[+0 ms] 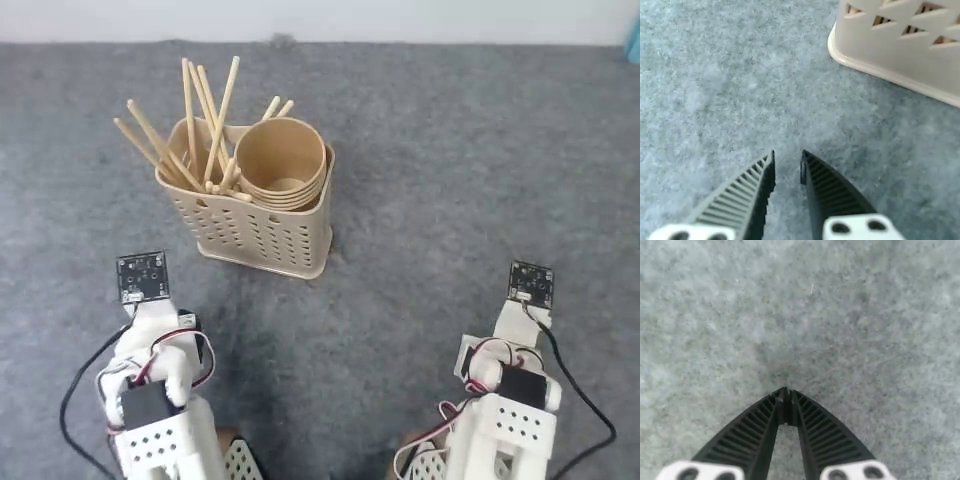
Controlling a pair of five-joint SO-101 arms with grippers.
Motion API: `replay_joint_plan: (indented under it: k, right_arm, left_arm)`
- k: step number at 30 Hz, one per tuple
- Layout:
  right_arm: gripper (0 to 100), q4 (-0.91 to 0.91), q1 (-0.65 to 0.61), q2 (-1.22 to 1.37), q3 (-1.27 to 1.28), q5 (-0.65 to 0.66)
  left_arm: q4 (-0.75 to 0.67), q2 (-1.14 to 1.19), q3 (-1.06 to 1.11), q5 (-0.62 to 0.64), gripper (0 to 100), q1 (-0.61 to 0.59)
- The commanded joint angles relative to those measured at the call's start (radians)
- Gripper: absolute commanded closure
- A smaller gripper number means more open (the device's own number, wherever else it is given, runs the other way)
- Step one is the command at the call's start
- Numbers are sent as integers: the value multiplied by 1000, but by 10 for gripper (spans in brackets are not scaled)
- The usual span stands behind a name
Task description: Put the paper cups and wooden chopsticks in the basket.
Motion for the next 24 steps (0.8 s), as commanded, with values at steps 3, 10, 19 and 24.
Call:
replay_joint_plan:
  k: [3, 10, 19, 24]
  right_arm:
    - [991, -16, 15, -18, -8, 11]
    - [991, -16, 15, -18, -8, 11]
    - [991, -16, 15, -18, -8, 11]
    - [991, -16, 15, -18, -8, 11]
  left_arm:
    - [5, -17, -15, 2, 919, 0]
    - [14, -17, -15, 0, 957, 0]
    - [14, -17, -15, -2, 987, -2]
    - [14, -17, -15, -2, 987, -2]
